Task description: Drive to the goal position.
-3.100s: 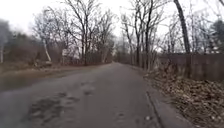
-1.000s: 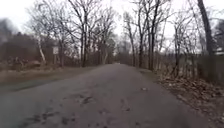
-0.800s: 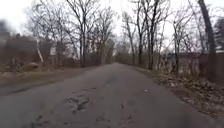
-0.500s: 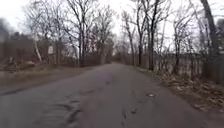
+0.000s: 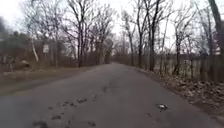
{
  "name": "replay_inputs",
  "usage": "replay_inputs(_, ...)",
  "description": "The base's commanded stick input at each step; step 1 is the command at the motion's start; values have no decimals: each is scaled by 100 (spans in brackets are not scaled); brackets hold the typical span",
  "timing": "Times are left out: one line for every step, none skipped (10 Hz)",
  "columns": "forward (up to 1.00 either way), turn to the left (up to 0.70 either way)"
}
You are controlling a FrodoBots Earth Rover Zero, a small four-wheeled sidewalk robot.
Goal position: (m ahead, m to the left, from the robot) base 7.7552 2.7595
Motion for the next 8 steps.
replay_inputs(100,-13)
replay_inputs(100,-1)
replay_inputs(100,0)
replay_inputs(100,0)
replay_inputs(100,0)
replay_inputs(100,0)
replay_inputs(100,0)
replay_inputs(100,0)
